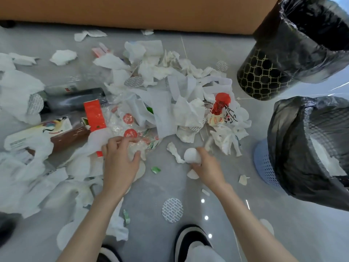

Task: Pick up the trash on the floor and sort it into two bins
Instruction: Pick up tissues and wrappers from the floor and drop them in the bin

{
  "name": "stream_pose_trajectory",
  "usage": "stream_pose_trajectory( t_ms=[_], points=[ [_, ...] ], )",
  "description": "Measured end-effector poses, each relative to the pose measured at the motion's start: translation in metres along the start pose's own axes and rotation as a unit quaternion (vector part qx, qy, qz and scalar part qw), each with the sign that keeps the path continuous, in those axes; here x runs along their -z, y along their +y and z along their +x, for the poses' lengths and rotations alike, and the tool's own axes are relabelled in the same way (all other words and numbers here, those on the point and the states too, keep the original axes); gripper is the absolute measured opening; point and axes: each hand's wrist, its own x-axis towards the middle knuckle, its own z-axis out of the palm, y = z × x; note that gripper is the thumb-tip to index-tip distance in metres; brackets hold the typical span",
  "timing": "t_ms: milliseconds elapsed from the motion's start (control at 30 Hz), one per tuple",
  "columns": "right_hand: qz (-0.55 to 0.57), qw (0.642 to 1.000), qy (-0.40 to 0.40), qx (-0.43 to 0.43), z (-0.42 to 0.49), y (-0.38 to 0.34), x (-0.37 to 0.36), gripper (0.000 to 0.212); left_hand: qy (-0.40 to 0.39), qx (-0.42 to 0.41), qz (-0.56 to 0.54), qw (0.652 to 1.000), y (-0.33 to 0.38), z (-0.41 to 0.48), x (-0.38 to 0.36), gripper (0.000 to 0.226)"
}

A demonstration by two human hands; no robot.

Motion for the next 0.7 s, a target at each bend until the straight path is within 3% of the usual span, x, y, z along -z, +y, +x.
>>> stream_pose_trajectory(
  t_ms=[167,200,333,400,533,700],
  points=[
    [0.023,0.999,-0.013,0.036,-0.007,-0.019,-0.003,0.036,0.101,0.052,0.088,0.99,-0.035,-0.004,0.036,0.051],
    [0.038,0.998,-0.014,0.047,-0.01,-0.028,-0.004,0.035,0.088,0.076,0.11,0.987,-0.042,-0.005,0.044,0.061],
    [0.102,0.987,-0.016,0.124,-0.02,-0.069,-0.002,0.024,-0.123,0.173,0.146,0.966,-0.063,-0.016,0.052,0.099],
    [0.125,0.98,-0.019,0.153,-0.022,-0.087,-0.006,0.027,-0.142,0.17,0.15,0.964,-0.07,-0.025,0.045,0.096],
    [0.138,0.975,-0.041,0.171,-0.025,-0.102,-0.016,0.029,-0.055,0.127,0.108,0.984,-0.083,-0.031,0.039,0.065],
    [0.152,0.974,-0.036,0.163,-0.031,-0.102,-0.021,0.028,-0.005,0.098,0.032,0.995,-0.083,-0.031,0.045,0.052]
  ],
)
